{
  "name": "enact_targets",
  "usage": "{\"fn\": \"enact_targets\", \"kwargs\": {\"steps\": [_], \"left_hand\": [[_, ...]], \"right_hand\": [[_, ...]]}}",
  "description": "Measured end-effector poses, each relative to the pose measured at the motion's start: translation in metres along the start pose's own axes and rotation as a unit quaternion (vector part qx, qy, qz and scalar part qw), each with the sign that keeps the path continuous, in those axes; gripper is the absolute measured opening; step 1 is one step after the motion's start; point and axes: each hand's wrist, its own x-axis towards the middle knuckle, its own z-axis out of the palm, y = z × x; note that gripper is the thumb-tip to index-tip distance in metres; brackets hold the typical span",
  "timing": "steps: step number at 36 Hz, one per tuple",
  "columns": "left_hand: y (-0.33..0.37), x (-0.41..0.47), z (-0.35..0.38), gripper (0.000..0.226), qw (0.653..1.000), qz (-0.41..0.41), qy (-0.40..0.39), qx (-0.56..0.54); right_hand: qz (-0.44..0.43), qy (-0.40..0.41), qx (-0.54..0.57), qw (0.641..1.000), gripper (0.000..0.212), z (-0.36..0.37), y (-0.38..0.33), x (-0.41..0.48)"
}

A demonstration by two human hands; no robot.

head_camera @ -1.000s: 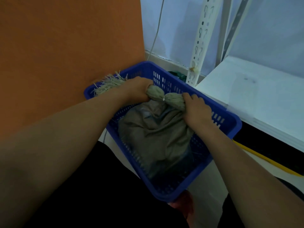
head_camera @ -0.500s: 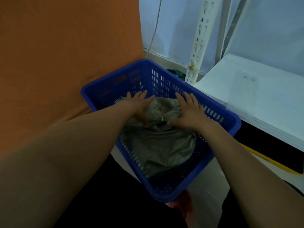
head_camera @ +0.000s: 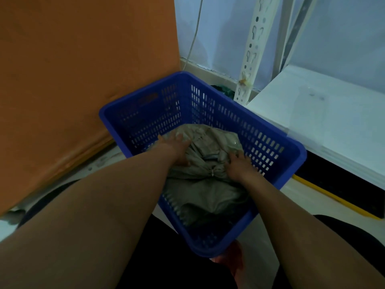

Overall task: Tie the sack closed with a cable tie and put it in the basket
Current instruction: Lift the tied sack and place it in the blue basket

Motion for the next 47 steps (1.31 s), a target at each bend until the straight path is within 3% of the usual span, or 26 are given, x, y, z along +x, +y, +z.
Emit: {"fn": "enact_targets", "kwargs": {"steps": [7,10,14,17,20,22,25,27,28,31,33,36,40,43,47], "left_hand": [[-0.002,0.006,0.011,0.086,0.999,-0.019,0.013,-0.025],[0.003,0.004,0.013,0.078,0.999,-0.014,0.026,-0.013],[0.010,0.009,0.014,0.065,0.996,0.007,0.066,-0.051],[0.018,0.007,0.015,0.083,0.994,-0.001,-0.015,-0.109],[0.021,-0.003,0.022,0.108,0.991,0.003,-0.100,-0.089],[0.019,-0.005,0.025,0.117,0.996,0.027,-0.060,-0.062],[0.021,-0.001,0.016,0.123,0.996,0.074,0.032,-0.023],[0.028,0.001,0.009,0.125,0.996,0.070,0.026,-0.047],[0.033,0.002,0.007,0.125,0.996,0.065,0.004,-0.059],[0.041,0.003,0.018,0.108,0.990,0.059,-0.116,-0.050],[0.043,0.009,0.036,0.100,0.982,0.050,-0.183,-0.015],[0.045,0.014,0.048,0.110,0.987,0.056,-0.148,0.017],[0.042,0.005,0.025,0.113,0.997,0.068,-0.040,-0.021],[0.039,-0.001,0.015,0.113,0.995,0.044,-0.081,-0.036],[0.040,-0.001,0.030,0.117,0.987,0.020,-0.161,-0.010]], "right_hand": [[-0.054,-0.016,0.065,0.996,0.066,-0.010,-0.007,0.015],[-0.088,-0.106,0.008,0.990,0.076,-0.013,-0.007,0.022],[-0.068,-0.151,-0.048,0.985,0.085,-0.007,0.002,0.022],[-0.067,-0.185,-0.080,0.977,0.090,0.000,0.003,0.025],[-0.061,-0.214,-0.050,0.974,0.101,-0.007,-0.001,0.024],[-0.062,-0.189,-0.002,0.980,0.086,-0.020,-0.002,0.017],[-0.093,0.001,0.006,0.996,0.060,-0.039,-0.003,0.013],[-0.098,0.100,-0.005,0.990,0.054,-0.041,-0.004,0.012],[-0.103,0.113,-0.005,0.988,0.053,-0.040,-0.004,0.012],[-0.139,0.045,0.013,0.989,0.049,-0.025,-0.004,0.011],[-0.141,-0.056,-0.065,0.986,0.054,-0.003,-0.002,0.012],[-0.112,-0.113,-0.173,0.972,0.067,0.015,0.001,0.011],[-0.110,-0.035,-0.131,0.985,0.072,-0.009,-0.014,0.005],[-0.109,-0.040,-0.117,0.986,0.077,-0.018,-0.012,0.009],[-0.091,-0.112,-0.177,0.974,0.071,0.000,-0.003,0.007]]}}
